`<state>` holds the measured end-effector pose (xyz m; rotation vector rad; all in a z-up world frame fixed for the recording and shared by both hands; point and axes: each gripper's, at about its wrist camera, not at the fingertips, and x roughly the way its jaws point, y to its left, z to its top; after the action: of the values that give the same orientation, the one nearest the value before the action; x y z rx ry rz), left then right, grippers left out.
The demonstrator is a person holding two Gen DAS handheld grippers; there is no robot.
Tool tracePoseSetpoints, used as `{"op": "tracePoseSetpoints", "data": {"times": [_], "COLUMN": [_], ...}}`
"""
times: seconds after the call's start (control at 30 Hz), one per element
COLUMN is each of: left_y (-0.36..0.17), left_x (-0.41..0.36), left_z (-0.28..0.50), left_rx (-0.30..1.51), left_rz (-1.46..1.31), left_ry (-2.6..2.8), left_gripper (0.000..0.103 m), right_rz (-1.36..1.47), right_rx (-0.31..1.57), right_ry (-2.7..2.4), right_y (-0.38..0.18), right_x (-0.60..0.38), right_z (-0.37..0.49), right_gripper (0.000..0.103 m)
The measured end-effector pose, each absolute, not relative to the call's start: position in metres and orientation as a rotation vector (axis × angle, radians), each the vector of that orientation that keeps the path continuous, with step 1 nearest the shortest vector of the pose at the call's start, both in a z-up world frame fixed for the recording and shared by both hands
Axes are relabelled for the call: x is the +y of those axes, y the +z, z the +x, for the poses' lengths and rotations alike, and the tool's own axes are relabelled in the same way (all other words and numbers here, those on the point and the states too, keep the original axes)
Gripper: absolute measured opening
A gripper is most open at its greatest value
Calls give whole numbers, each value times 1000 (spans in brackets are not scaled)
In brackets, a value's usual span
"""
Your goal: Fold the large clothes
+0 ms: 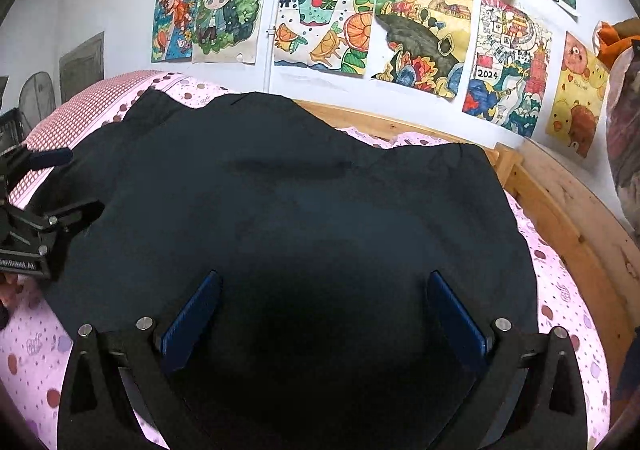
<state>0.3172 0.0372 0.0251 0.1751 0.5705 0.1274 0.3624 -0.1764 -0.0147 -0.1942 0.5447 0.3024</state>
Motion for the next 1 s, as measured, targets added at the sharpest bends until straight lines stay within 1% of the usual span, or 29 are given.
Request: {"op": "tracePoseSetpoints", "data": {"times": [0.4,0.53,0.87,1.0], "left_y": [32,35,26,24], "left_x": [69,74,88,94], "left_z": [376,392,434,454], "left_rx": [652,635,723,763], "left_rz": [33,51,7,-3], "left_ry": [200,246,254,258], "left_gripper": [103,103,103,103], "right_rz": [-128,-115,-56,-64], "right_rx": [588,623,690,756], "right_ry": [295,305,235,214], "right_y": [-18,-21,-26,-33], "right_x": [-176,-174,-176,-176], "right_z": [417,436,484,510], "right_gripper": [101,101,101,101]}}
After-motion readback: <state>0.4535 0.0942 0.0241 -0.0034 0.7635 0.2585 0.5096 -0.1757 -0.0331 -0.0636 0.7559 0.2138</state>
